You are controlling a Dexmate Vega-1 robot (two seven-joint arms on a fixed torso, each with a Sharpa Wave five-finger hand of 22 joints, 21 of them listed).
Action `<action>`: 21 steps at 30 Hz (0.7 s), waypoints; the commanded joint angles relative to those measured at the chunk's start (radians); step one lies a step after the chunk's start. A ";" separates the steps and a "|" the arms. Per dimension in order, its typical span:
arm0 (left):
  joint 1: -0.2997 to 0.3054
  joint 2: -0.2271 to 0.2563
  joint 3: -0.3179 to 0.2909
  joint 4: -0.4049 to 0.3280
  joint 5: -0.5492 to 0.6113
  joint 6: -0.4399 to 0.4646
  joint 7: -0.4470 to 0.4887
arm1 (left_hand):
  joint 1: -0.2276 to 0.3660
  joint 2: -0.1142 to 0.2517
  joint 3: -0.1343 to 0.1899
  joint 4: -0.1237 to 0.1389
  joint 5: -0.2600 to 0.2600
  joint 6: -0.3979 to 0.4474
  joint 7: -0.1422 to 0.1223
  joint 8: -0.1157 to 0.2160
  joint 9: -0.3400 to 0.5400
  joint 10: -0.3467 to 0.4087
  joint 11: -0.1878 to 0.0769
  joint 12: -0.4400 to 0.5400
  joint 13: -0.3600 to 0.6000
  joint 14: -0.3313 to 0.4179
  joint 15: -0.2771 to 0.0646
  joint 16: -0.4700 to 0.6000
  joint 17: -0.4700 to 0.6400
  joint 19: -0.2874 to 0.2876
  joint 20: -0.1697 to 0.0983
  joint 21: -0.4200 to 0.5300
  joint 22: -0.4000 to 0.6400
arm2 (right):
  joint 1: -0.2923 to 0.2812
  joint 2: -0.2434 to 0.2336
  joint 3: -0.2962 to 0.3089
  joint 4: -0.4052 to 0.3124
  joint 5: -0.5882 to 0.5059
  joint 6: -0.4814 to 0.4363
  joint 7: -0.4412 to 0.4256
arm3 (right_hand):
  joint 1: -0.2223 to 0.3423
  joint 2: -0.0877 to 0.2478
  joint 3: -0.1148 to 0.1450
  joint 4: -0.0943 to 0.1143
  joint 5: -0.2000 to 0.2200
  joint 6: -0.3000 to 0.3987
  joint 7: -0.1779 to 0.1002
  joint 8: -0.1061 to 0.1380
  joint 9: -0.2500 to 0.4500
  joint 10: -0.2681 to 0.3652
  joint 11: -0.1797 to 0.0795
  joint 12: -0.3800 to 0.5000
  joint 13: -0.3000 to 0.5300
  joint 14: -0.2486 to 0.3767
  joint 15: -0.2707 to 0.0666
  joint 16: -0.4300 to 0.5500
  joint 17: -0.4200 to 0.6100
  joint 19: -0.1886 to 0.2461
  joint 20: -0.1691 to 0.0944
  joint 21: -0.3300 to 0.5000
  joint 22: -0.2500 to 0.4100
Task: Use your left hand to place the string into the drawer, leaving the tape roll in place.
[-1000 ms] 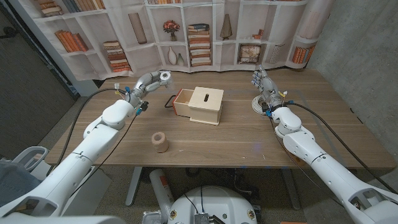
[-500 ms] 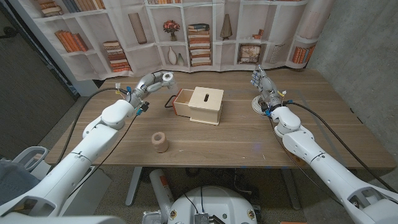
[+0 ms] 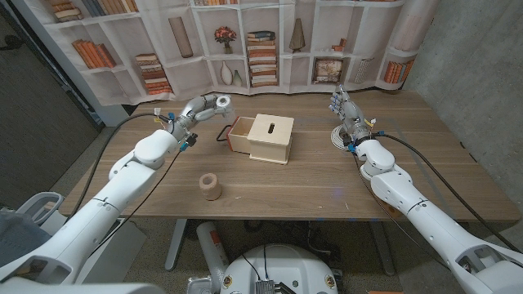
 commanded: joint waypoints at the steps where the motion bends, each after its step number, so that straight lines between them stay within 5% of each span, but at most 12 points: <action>1: -0.037 0.004 0.050 -0.002 0.048 0.027 0.001 | 0.008 -0.003 0.019 0.013 0.003 0.141 -0.010 0.001 0.003 0.023 -0.005 0.005 0.002 -0.012 -0.107 -0.005 -0.001 -0.022 -0.017 -0.012 0.000 | -0.014 0.000 0.004 -0.010 -0.001 0.004 -0.012 | 0.010 0.002 0.002 -0.005 0.002 0.004 0.002 -0.001 0.001 0.005 0.000 -0.001 0.001 0.006 0.001 -0.005 0.004 0.008 0.001 -0.005 0.003; 10: -0.059 0.010 0.078 -0.003 0.072 0.039 -0.005 | 0.008 -0.011 0.019 0.013 0.007 0.176 -0.036 0.004 0.003 0.053 -0.019 0.007 0.001 -0.034 -0.114 -0.008 -0.003 -0.100 0.003 -0.042 -0.002 | -0.019 -0.002 0.004 -0.019 -0.005 -0.001 -0.020 | 0.010 0.002 0.002 -0.005 0.002 0.004 0.002 -0.001 0.001 0.006 0.000 -0.001 0.001 0.006 0.002 -0.005 0.004 0.007 0.002 -0.008 0.003; 21: -0.076 0.014 0.104 -0.008 0.098 0.062 -0.004 | 0.011 -0.024 0.018 0.009 0.011 0.218 -0.056 0.012 0.002 0.090 -0.030 0.011 0.001 -0.048 -0.120 -0.006 -0.004 -0.117 0.022 -0.043 -0.004 | -0.022 -0.003 0.005 -0.026 -0.006 -0.004 -0.025 | 0.010 0.002 0.001 -0.007 0.002 0.004 0.002 -0.001 0.001 0.007 0.000 -0.001 0.001 0.004 0.000 -0.006 0.004 0.007 0.003 -0.013 0.003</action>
